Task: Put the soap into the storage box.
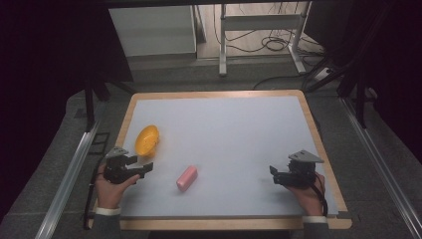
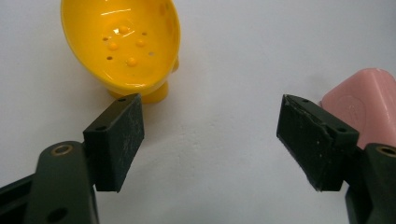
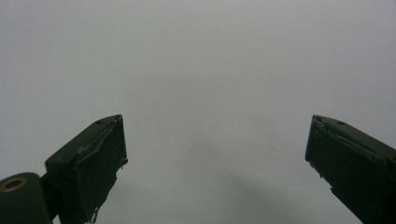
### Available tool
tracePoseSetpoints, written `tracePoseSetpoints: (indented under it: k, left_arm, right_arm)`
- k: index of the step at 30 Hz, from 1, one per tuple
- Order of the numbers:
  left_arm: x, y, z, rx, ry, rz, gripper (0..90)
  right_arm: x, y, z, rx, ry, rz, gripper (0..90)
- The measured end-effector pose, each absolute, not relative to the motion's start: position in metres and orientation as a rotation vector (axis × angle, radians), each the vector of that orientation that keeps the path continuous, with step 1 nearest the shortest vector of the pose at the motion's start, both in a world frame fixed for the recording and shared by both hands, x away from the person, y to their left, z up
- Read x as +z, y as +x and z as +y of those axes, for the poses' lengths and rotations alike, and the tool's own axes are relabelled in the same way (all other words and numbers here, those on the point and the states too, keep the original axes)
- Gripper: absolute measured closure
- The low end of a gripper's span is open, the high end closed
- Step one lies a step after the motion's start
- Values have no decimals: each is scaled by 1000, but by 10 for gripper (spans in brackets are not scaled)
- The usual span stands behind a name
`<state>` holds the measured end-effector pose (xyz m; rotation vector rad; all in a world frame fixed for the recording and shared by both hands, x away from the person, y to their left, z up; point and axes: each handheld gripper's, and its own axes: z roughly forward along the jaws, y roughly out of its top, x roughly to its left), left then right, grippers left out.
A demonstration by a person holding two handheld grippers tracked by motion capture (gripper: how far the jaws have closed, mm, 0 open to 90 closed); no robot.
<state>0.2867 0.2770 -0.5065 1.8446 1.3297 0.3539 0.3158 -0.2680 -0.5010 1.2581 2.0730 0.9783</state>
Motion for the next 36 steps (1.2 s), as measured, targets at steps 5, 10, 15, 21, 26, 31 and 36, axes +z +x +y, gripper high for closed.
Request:
tracePoseSetpoints:
  k: [5,10,15,21,26,31,36]
  left_arm:
    - [-505,287,275,343,1853,1324,241]
    - [-506,287,273,335,1868,1316,241]
    - [-506,288,275,349,1861,1322,243]
    - [-505,288,276,348,1859,1323,244]
    - [-499,284,276,367,1861,1320,243]
    - [-489,278,276,424,1848,1322,242]
    - [-478,273,272,447,1848,1307,242]
  right_arm:
    - [-496,313,-278,1015,1275,2026,53]
    - [-498,312,-280,1001,1282,2010,55]
    - [-499,312,-278,997,1275,2011,59]
    - [-499,311,-278,996,1272,2018,59]
    - [-500,311,-279,990,1280,2017,59]
    - [-501,310,-276,975,1260,2041,66]
    - [-502,309,-275,979,1252,2051,67]
